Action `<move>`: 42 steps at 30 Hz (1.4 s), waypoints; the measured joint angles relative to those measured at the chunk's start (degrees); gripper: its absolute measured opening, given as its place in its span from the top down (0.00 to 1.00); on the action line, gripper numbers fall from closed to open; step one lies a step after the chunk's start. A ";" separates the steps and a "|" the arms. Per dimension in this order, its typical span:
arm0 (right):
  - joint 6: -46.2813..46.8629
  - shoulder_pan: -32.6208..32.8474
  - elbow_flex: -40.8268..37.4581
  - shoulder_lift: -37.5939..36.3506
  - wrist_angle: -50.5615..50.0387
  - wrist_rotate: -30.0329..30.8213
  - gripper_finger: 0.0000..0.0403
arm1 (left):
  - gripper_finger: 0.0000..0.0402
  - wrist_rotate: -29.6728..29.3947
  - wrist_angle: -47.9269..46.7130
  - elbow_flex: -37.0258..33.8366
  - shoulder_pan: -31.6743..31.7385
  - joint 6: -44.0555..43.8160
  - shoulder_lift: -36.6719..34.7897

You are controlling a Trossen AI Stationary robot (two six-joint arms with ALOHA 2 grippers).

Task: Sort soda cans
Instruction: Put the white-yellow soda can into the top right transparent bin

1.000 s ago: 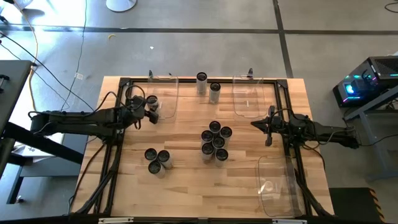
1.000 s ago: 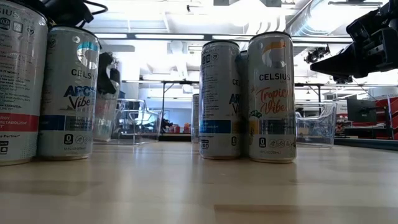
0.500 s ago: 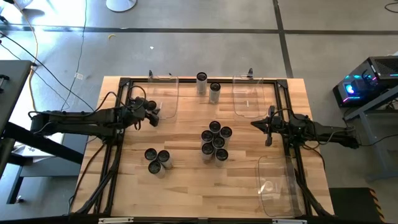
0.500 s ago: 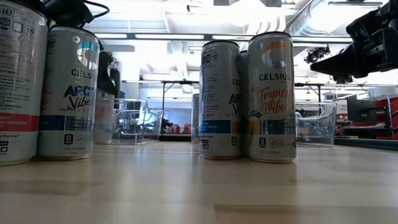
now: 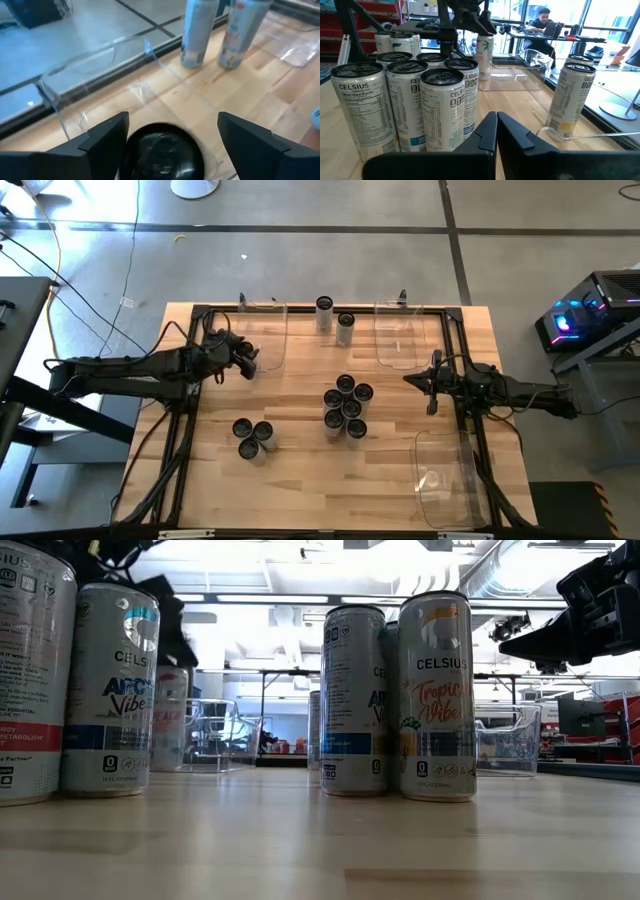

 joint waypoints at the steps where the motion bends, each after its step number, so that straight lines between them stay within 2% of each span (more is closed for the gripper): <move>1: 0.00 0.01 -0.01 0.00 0.00 0.01 0.99 | 0.26 0.08 -0.36 0.84 0.00 0.65 -0.02; 8: 0.00 0.02 0.00 0.00 0.00 0.02 0.99 | 0.26 -0.06 -1.37 6.46 -0.05 2.32 -0.02; 13: 0.00 0.01 0.00 0.00 0.00 0.01 0.99 | 0.26 1.05 2.07 7.63 -2.94 8.52 0.00; 21: 0.00 0.02 -0.02 0.00 0.00 0.01 0.99 | 0.26 1.49 33.59 -0.67 -8.38 22.97 0.07; 23: 0.00 0.00 0.00 0.00 0.00 0.02 0.99 | 0.26 1.68 40.55 -3.21 -9.14 24.61 0.07; 26: 0.00 0.00 -0.02 0.00 0.00 0.02 0.99 | 0.26 2.32 45.53 -5.23 -9.63 23.48 0.07; 31: -0.78 0.00 0.00 0.00 0.08 0.03 0.99 | 0.26 2.51 46.31 -6.33 -9.81 21.20 0.09; 36: -9.40 0.01 0.00 0.00 0.20 0.06 0.99 | 0.26 2.50 45.96 -6.35 -9.81 21.15 0.13; 42: -9.03 0.01 -0.01 0.00 1.59 0.06 0.99 | 0.26 2.50 45.97 -6.35 -9.79 21.15 0.13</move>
